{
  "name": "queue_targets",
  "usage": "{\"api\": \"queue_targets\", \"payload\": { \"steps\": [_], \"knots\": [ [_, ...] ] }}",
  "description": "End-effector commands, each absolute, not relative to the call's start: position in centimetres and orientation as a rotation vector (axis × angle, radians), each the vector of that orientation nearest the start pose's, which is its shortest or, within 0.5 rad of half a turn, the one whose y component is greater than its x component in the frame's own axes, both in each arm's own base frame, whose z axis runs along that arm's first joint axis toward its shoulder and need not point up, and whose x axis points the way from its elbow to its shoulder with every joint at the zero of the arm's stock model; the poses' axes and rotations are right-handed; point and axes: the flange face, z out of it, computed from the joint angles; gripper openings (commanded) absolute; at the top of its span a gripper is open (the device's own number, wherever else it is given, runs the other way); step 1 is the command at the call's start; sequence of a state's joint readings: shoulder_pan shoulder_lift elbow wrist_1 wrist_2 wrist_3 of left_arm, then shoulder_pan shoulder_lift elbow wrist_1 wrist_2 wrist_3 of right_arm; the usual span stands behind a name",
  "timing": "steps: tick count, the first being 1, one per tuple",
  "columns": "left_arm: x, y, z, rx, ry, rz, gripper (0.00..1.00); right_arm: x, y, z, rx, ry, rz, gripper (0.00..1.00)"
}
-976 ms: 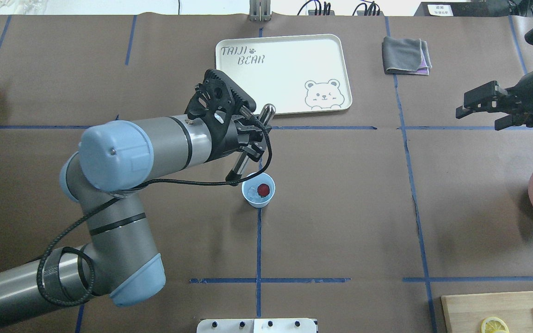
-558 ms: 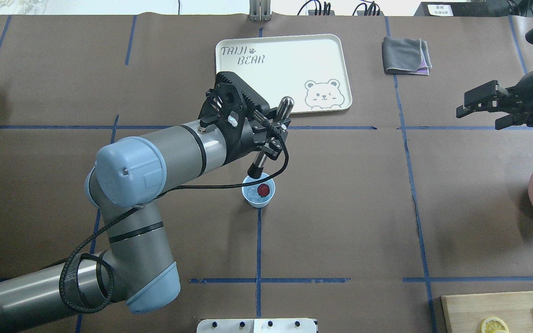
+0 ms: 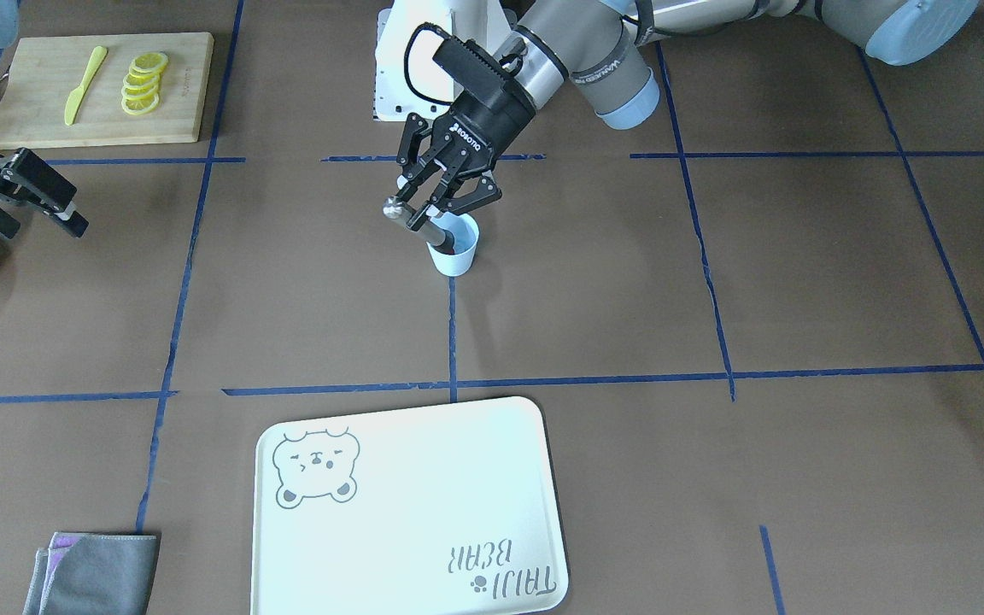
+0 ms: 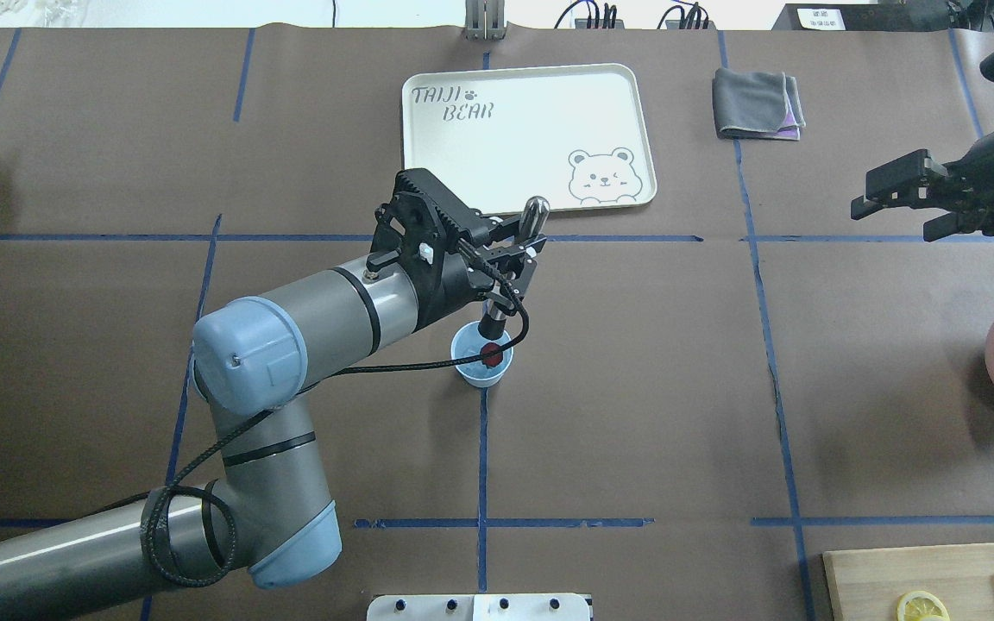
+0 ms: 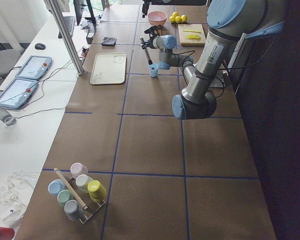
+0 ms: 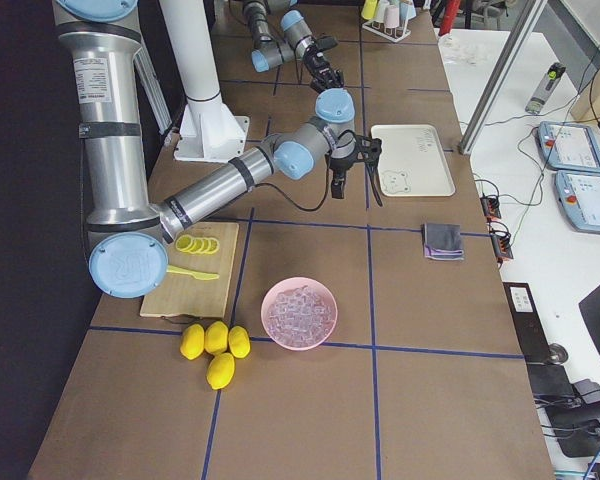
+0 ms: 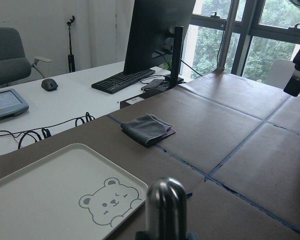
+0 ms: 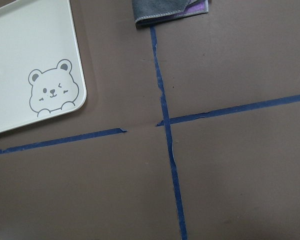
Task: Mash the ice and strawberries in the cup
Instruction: 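Press the muddler down into the cup with the left gripper to mash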
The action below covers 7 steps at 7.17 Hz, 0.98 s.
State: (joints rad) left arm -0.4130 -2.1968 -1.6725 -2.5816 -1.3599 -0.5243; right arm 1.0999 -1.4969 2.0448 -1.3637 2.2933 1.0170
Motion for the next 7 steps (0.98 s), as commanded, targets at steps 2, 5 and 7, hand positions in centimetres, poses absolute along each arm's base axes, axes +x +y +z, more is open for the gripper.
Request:
{"api": "queue_targets", "payload": {
  "steps": [2,5,7],
  "knots": [
    [50.2,-38.4,14.6,1.262,1.189,0.289,0.00,-16.2,-46.7,36.8,0.065,-0.993,0.228,0.99],
    [51.7,-37.1,15.3,1.240,1.192,0.315,0.00,-16.2,-46.7,37.0,0.061,-0.990,0.230,0.99],
    [52.1,-36.4,16.5,1.224,1.186,0.328,0.00,-16.3,-46.7,37.1,0.060,-0.990,0.229,0.99]
  ]
}}
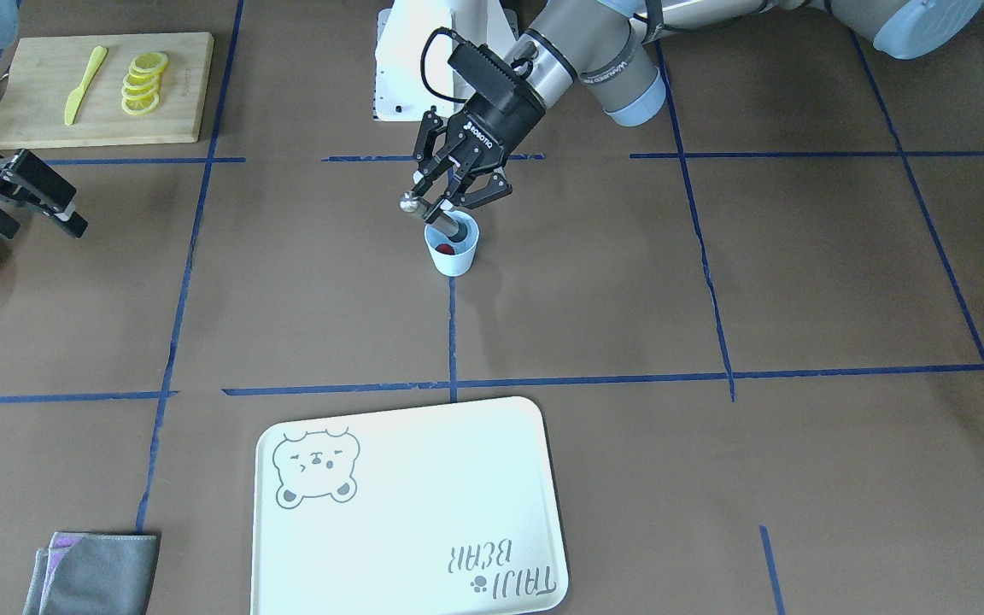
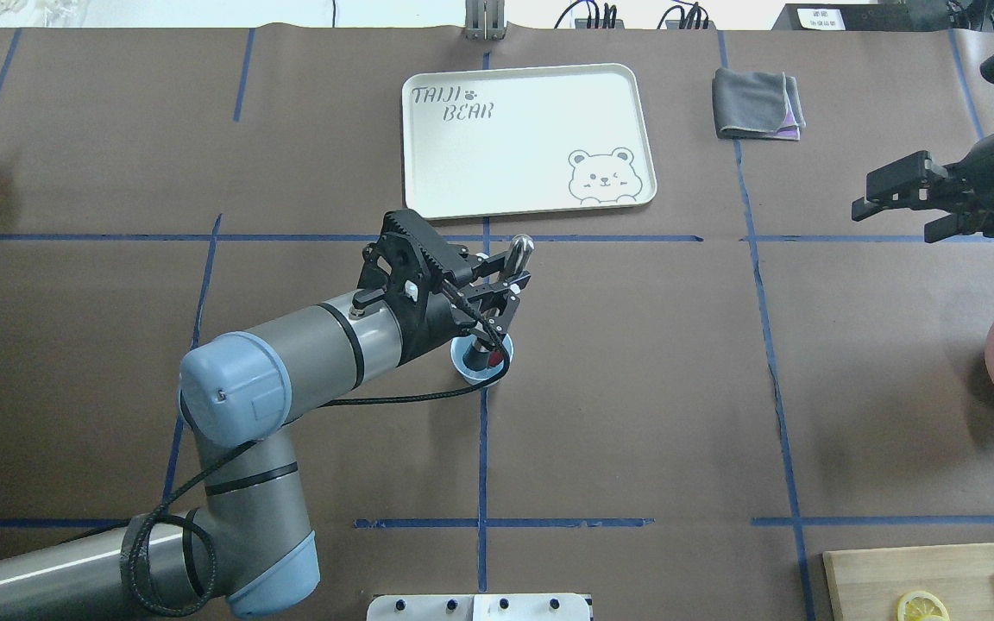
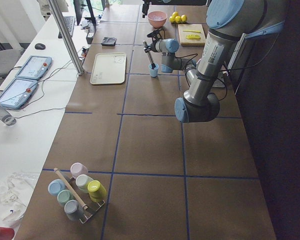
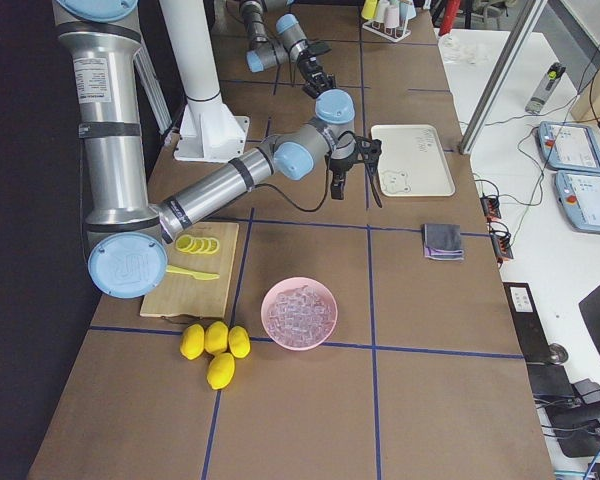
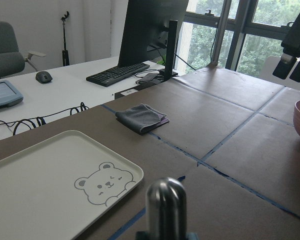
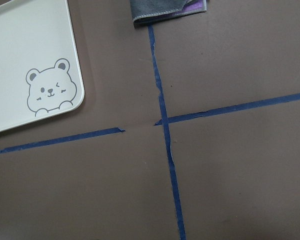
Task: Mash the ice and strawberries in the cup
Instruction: 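Press the muddler down into the cup with the left gripper to mash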
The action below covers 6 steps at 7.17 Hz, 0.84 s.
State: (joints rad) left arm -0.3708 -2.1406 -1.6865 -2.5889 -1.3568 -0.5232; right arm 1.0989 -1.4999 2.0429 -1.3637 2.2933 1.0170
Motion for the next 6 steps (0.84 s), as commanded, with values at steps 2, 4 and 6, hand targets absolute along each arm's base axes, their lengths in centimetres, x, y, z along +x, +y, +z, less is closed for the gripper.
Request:
{"api": "queue_targets", "payload": {
  "steps": [2,4,6],
  "knots": [
    [52.0,-36.4,16.3,1.225,1.187,0.328,0.00,-16.2,-46.7,37.1,0.060,-0.990,0.231,0.99],
    [51.9,-36.4,15.9,1.230,1.195,0.326,0.00,-16.3,-46.8,37.0,0.061,-0.990,0.230,0.99],
    [48.5,-36.6,12.8,1.282,1.235,0.289,0.00,-16.2,-46.7,37.0,0.062,-0.992,0.229,0.99]
  ]
}}
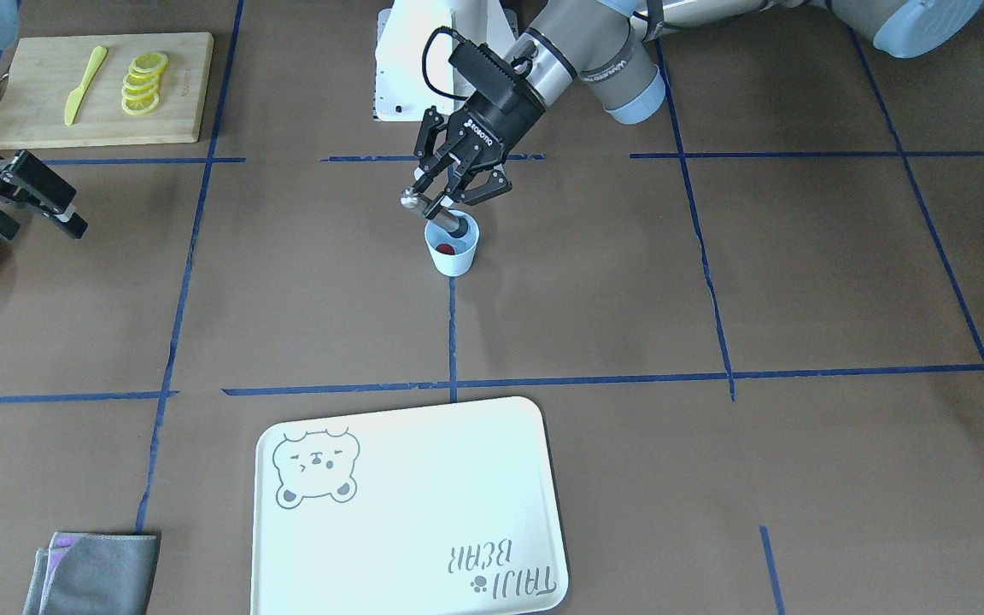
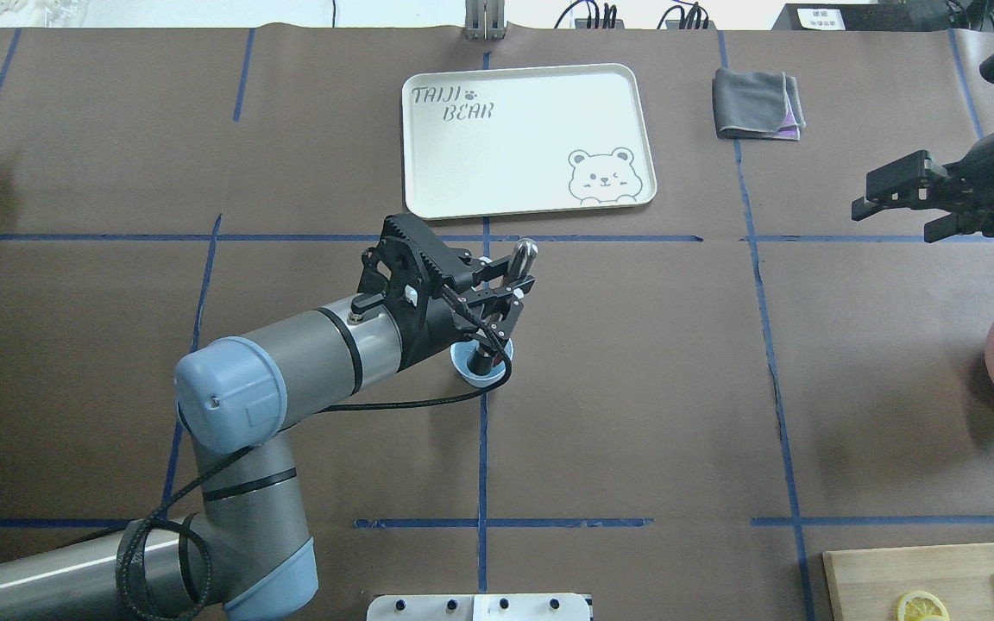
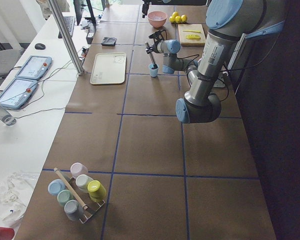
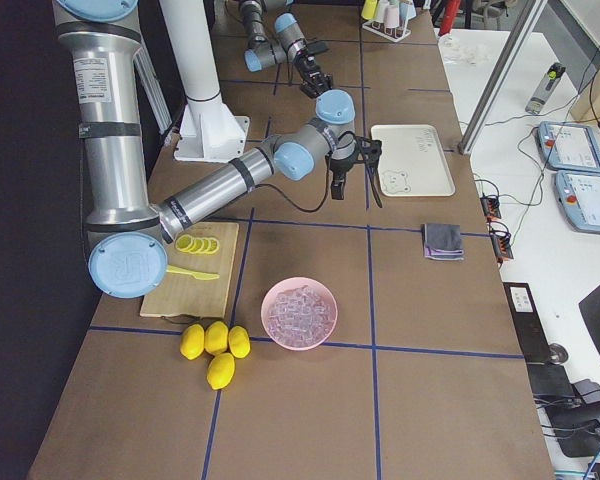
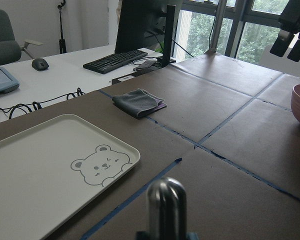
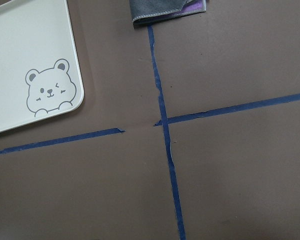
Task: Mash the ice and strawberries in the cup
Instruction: 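Press the muddler down into the cup with the left gripper to mash, then lift the muddler out of the cup with the left gripper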
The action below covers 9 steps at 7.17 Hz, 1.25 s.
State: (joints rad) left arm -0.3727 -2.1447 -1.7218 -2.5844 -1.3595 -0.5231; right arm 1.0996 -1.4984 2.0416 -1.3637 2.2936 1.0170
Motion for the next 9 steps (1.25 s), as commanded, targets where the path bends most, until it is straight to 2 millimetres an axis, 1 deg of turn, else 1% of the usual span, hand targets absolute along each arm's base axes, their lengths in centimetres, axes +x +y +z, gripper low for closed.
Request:
{"api": "queue_targets", "payload": {
  "steps": [1,2,3,4,5,7,8,9],
  "knots": [
    [47.0,-38.1,12.7,1.288,1.194,0.273,0.00,-16.2,-46.7,37.0,0.062,-0.992,0.229,0.99],
    [45.0,-39.6,12.1,1.258,1.111,0.269,0.00,-16.1,-46.7,37.0,0.062,-0.992,0.230,0.99],
    [43.4,-41.4,12.2,1.204,1.025,0.282,0.00,-16.0,-46.7,37.0,0.064,-0.992,0.233,0.99],
    [41.7,-43.1,12.9,1.109,0.977,0.331,0.00,-15.8,-46.8,37.0,0.066,-0.992,0.237,0.99],
    [39.3,-45.3,14.8,0.979,0.918,0.359,0.00,-15.7,-46.8,37.0,0.068,-0.991,0.239,0.99],
    [34.7,-47.0,21.5,0.768,0.788,0.342,0.00,-15.4,-46.8,37.1,0.068,-0.989,0.245,0.99],
    [32.1,-48.0,25.8,0.620,0.806,0.271,0.00,-15.4,-46.8,37.1,0.068,-0.989,0.245,0.99],
    [28.7,-49.4,29.4,0.446,0.809,0.205,0.00,-15.3,-46.7,37.1,0.070,-0.990,0.245,0.99]
  ]
}}
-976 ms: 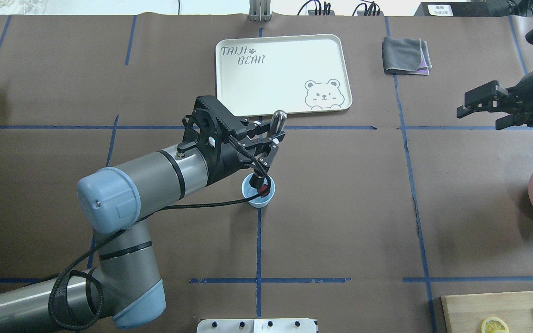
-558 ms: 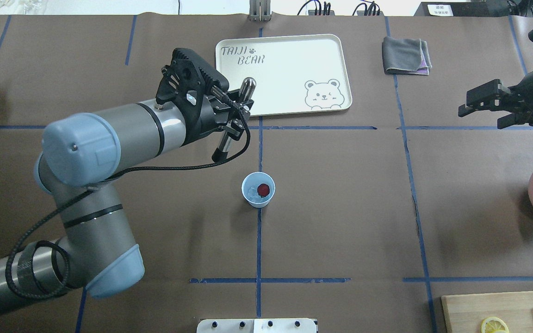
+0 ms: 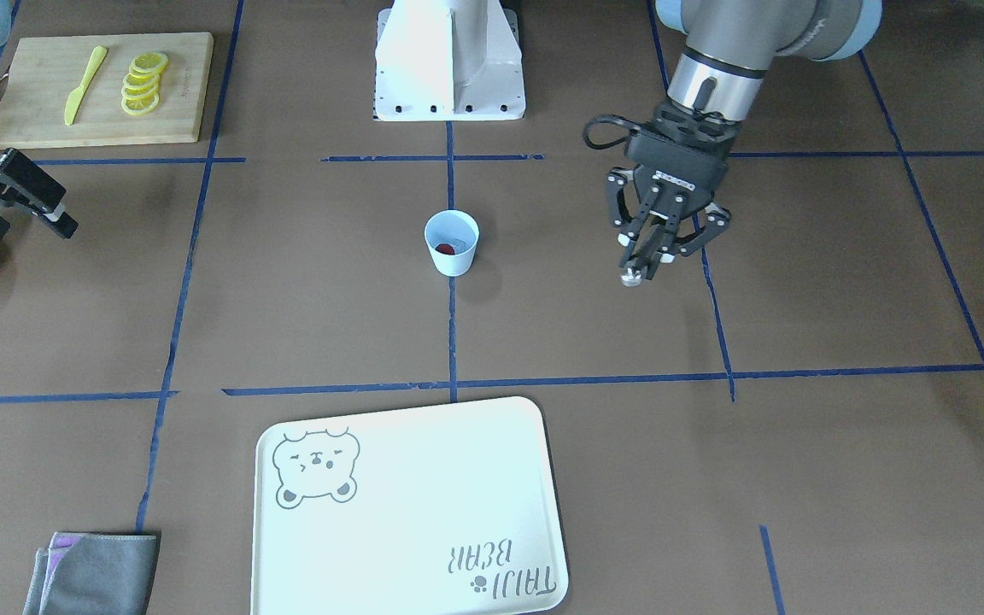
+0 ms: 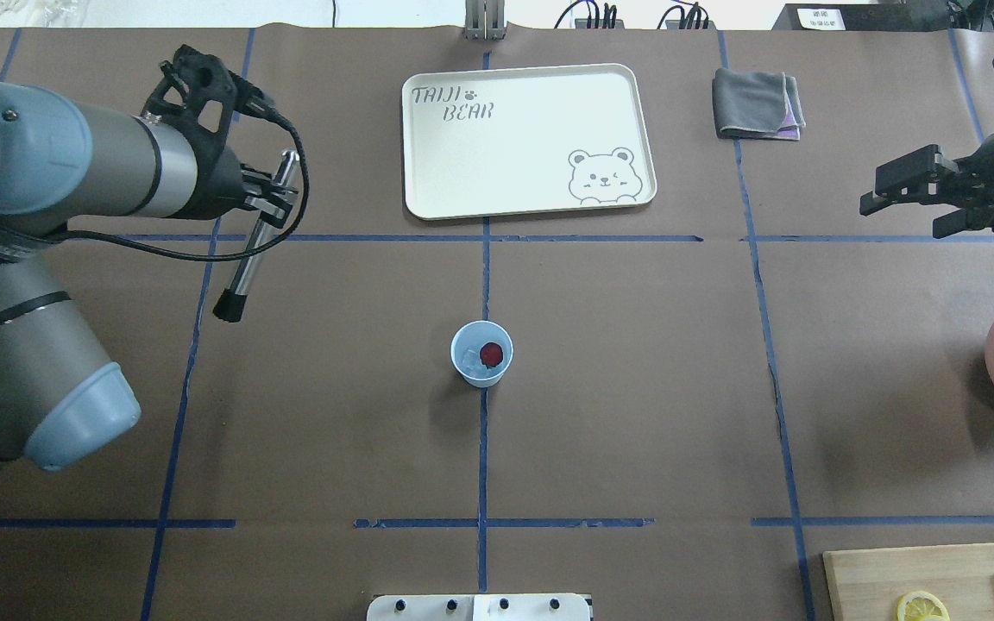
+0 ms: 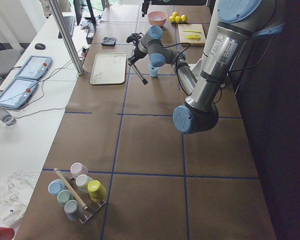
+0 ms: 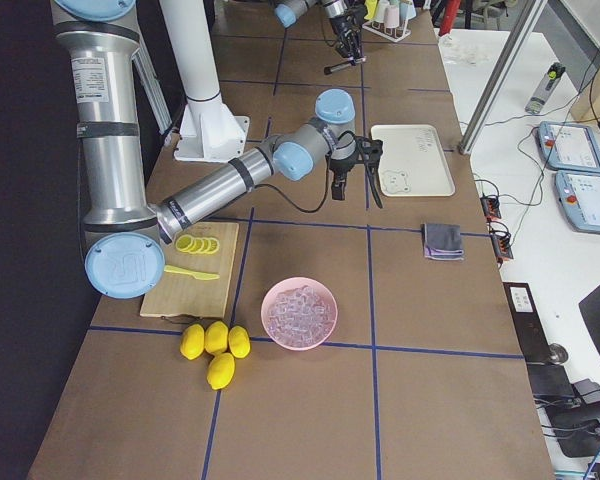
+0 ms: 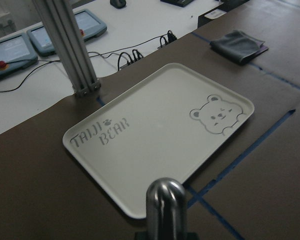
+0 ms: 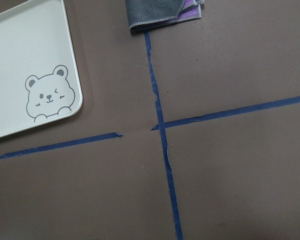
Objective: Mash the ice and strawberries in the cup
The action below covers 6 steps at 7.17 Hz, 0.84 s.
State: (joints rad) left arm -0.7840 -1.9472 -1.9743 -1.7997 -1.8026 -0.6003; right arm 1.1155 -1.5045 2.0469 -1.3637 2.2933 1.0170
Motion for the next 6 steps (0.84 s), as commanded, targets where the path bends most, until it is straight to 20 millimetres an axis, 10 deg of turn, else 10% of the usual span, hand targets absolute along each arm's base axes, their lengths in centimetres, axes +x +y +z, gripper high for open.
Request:
{"api": "queue_targets", "payload": {
  "steps": [1,6],
  "knots": [
    [25.7,-50.8,31.9,0.304,0.772,0.138,0.00,-15.1,-46.4,37.4,0.065,-0.987,0.248,0.99],
    [21.2,-53.2,53.2,-0.112,0.583,0.038,0.00,-15.1,-46.2,37.3,0.068,-0.988,0.246,0.99]
  ]
}}
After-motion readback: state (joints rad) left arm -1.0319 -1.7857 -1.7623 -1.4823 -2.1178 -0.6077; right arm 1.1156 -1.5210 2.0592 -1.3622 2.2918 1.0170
